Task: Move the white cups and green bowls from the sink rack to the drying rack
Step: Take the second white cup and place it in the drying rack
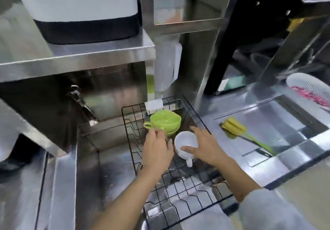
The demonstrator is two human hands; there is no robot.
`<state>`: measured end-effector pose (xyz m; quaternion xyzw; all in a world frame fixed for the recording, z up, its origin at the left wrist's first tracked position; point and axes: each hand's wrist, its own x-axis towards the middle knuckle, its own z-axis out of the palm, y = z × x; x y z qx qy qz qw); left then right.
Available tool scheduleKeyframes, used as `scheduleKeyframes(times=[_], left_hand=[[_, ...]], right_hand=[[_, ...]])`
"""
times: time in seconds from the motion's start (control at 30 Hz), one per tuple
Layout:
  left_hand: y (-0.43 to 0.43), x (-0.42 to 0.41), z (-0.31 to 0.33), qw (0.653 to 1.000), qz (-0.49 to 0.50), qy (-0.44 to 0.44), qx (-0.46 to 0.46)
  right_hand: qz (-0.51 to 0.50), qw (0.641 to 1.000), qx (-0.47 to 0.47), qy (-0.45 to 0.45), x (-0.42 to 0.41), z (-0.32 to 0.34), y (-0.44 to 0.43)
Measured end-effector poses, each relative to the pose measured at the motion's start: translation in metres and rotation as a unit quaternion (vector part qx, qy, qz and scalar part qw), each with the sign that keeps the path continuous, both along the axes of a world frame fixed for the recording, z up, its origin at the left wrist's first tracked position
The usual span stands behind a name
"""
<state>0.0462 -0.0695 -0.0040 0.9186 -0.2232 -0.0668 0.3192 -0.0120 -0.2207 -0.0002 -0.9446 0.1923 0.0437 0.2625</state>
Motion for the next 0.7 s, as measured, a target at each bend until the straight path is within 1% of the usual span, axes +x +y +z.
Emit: scheduleKeyframes(times=[0.03, 0.07, 0.2, 0.23, 0.3, 0.37, 0.43, 0.5, 0.53, 0.57, 0.63, 0.7], left_hand=[[-0.004, -0.004, -0.002, 1.0, 0.011, -0.018, 0.008], [-0.008, -0.008, -0.003, 1.0, 0.013, -0.006, 0.02], [-0.019, -0.018, -0.006, 0.991, -0.003, 0.082, 0.107], [-0.021, -0.018, -0.008, 0.988, -0.006, 0.107, 0.111], [-0.025, -0.014, -0.013, 0.98, 0.004, 0.186, 0.076], [-0.029, -0.011, -0.017, 0.957, 0.031, 0.288, 0.008], [-0.033, -0.009, -0.02, 0.916, 0.064, 0.391, -0.062], [-0.034, -0.009, -0.023, 0.878, 0.088, 0.459, -0.104], [-0.034, -0.009, -0.023, 0.87, 0.091, 0.47, -0.115], [-0.034, -0.01, -0.025, 0.871, 0.09, 0.467, -0.121], [-0.032, -0.013, -0.028, 0.886, 0.086, 0.437, -0.128], [-0.027, -0.014, -0.029, 0.895, 0.092, 0.414, -0.141]], right_hand=[[0.007, 1.0, -0.013, -0.002, -0.001, -0.004, -0.002], [0.017, 0.999, -0.028, -0.003, -0.001, -0.007, -0.002], [0.044, 0.995, -0.088, 0.011, 0.001, -0.018, -0.001], [0.048, 0.994, -0.095, 0.01, 0.002, -0.019, -0.001], [0.057, 0.993, -0.107, 0.014, 0.003, -0.021, -0.004], [0.061, 0.991, -0.115, 0.024, 0.003, -0.021, -0.004], [0.058, 0.99, -0.125, 0.03, 0.004, -0.019, -0.003], [0.054, 0.99, -0.127, 0.023, 0.003, -0.017, -0.001], [0.048, 0.991, -0.121, 0.011, 0.003, -0.017, -0.001], [0.037, 0.994, -0.105, -0.009, 0.002, -0.017, -0.002], [0.003, 0.997, -0.04, -0.073, 0.001, -0.017, -0.002], [-0.04, 0.991, 0.035, -0.123, -0.001, -0.014, -0.002]])
